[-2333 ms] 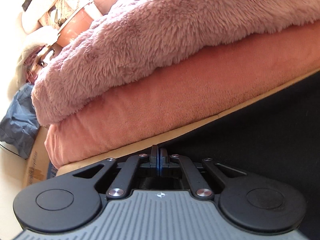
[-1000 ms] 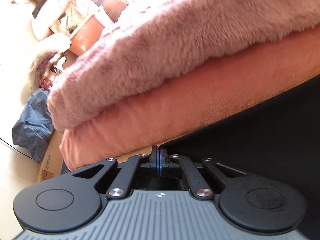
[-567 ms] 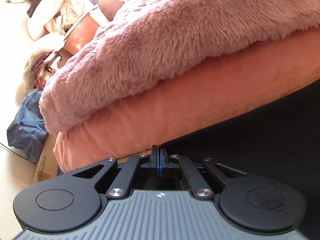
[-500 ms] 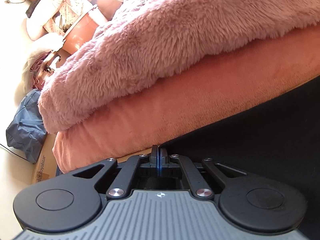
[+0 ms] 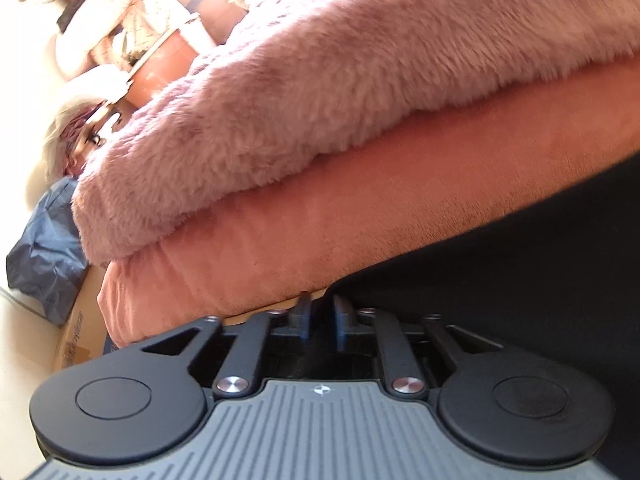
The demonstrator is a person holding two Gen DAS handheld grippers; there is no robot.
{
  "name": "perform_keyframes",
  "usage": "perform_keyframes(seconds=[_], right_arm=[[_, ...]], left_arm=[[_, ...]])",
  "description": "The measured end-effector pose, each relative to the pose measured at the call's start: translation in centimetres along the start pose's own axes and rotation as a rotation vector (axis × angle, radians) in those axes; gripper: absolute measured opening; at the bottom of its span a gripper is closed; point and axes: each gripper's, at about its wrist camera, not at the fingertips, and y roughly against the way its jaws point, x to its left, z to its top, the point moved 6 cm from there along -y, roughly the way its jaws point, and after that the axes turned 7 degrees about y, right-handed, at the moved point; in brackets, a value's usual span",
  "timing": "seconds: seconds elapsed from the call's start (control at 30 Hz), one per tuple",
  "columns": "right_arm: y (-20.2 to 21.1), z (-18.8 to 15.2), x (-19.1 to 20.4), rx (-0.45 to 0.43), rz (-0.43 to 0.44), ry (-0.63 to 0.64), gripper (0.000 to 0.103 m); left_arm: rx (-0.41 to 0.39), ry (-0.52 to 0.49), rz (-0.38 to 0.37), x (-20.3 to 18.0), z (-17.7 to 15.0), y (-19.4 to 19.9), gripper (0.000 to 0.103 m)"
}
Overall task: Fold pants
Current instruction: 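Lift the pants with both tools and hold them up off the sofa, then lower the pants flat onto the sofa and open both tools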
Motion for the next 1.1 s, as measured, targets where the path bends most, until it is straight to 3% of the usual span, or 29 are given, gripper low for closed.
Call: perform_keyframes(seconds=[0.07, 0.13, 0.23, 0.37, 0.47, 0.63, 0.73, 0.9, 0.93, 0.97, 1.03, 1.1], right_arm=[[0.5, 0.6, -0.1, 0.008, -0.009, -0.003, 0.000], [2.3, 1.1, -0.1, -0.026, -0.004, -0.032, 0.005], [5.3, 0.7, 0.0, -0.056, 0.000, -0.051, 0.037], [10.2, -2.1, 0.0, -0.089, -0.049, -0.147, 0.064], [13.6, -5.5, -2.1, -0.106, -0.081, -0.329, 0.077], [14.9, -11.8, -5.8, -0.046, 0.000, -0.698, 0.076], [13.0, -13.6, -6.3, -0.066, 0.155, -0.910, 0.076], [11.1, -13.9, -5.3, -0.073, 0.161, -0.971, 0.073], [11.2, -13.7, -5.2, -0.086, 0.165, -0.969, 0.065], [11.1, -13.6, -5.1, -0.084, 0.164, -0.963, 0.047], [10.5, -13.0, -4.9, -0.058, 0.149, -0.944, 0.041], [10.2, -12.7, -5.1, -0.051, 0.130, -0.917, 0.023]], left_arm=[[-0.022, 0.042, -0.035, 0.9, 0.2, 1.2, 0.038], [-0.049, 0.081, -0.078, 1.7, 0.2, 2.9, 0.040], [-0.089, 0.117, -0.169, 1.5, -0.4, 5.8, 0.040], [-0.081, 0.171, -0.284, -0.2, -2.5, 8.5, 0.040], [-0.060, 0.244, -0.333, -1.3, -4.4, 9.4, 0.040], [-0.004, 0.366, -0.383, -2.4, -6.2, 9.2, 0.035], [0.024, 0.377, -0.385, -3.1, -6.3, 8.7, 0.032], [0.055, 0.385, -0.368, -3.7, -6.2, 8.4, 0.029], [0.060, 0.381, -0.366, -3.8, -6.0, 8.4, 0.026], [0.064, 0.372, -0.362, -3.9, -5.9, 8.4, 0.024], [0.067, 0.339, -0.349, -4.3, -5.7, 8.5, 0.018], [0.069, 0.300, -0.329, -5.0, -5.4, 8.5, 0.014]])
